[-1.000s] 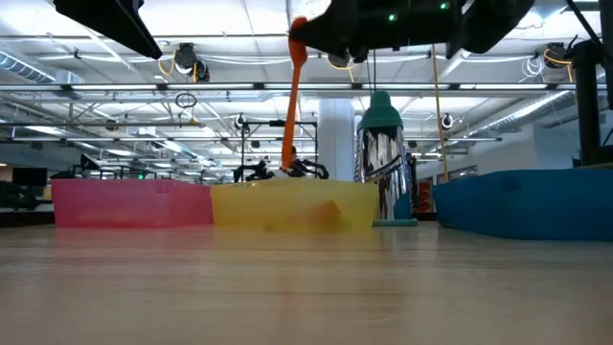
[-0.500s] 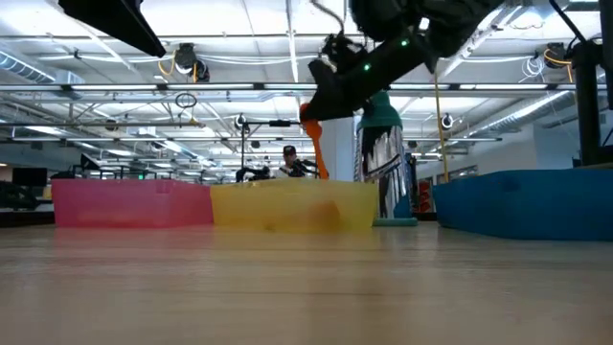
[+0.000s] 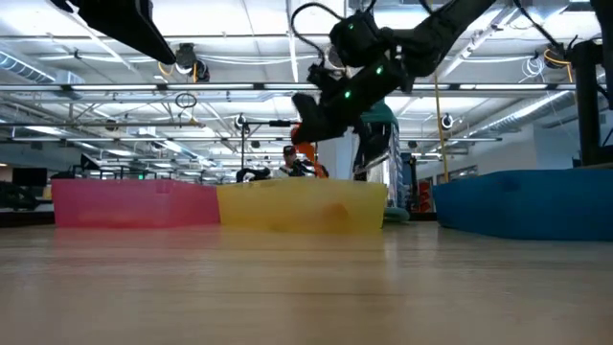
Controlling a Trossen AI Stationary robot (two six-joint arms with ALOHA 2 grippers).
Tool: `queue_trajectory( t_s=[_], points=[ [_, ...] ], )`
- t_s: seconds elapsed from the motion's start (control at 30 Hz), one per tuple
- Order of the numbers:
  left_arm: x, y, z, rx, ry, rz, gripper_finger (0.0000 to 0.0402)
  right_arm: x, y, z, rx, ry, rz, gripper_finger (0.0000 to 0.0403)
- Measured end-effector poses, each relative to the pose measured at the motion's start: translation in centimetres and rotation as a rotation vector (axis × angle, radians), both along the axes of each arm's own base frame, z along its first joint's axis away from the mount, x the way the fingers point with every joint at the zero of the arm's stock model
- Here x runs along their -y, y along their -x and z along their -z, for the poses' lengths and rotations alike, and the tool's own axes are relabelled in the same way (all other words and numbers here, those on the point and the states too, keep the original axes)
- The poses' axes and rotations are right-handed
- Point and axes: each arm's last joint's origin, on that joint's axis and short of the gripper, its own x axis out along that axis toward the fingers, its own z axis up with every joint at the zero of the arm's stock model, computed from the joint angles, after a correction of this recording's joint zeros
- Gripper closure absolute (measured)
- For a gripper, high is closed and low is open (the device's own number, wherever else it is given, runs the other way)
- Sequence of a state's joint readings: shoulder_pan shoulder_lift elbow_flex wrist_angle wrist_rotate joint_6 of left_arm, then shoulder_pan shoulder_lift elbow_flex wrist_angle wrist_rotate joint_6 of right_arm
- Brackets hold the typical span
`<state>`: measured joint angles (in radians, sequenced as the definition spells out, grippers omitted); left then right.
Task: Pick & Place Kitchen Items
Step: Put the orange spatula into the yellow bin, then return to Home Position
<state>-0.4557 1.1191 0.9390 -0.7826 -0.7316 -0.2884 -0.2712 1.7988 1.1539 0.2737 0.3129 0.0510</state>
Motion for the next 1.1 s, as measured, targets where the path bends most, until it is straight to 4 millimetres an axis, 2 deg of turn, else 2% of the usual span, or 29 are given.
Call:
queue_trajectory(
  t_s=[0.23, 0.5, 0.83, 1.1],
  points=[
    [-0.5, -0.2, 0.0, -0.001, 0.006, -0.022, 0.0256, -1.3, -1.4, 2.6, -0.044, 0.05, -0.07, 0.0299],
    [-0.5, -0.2, 0.0, -0.001, 0.007, -0.021, 0.0256, -1.3, -1.8, 4.6, -0.093, 0.057, -0.083, 0.0282],
    [-0.5, -0.2, 0.0, -0.001, 0.008, -0.022, 0.0256, -1.8, -2.4, 3.9, -0.009, 0.081, -0.096, 0.0234],
    [-0.5, -0.2, 0.0, -0.001, 0.007, -0.022, 0.0256, -4.8, -3.0, 2.4, 0.065, 0.106, -0.171, 0.0235]
  ],
)
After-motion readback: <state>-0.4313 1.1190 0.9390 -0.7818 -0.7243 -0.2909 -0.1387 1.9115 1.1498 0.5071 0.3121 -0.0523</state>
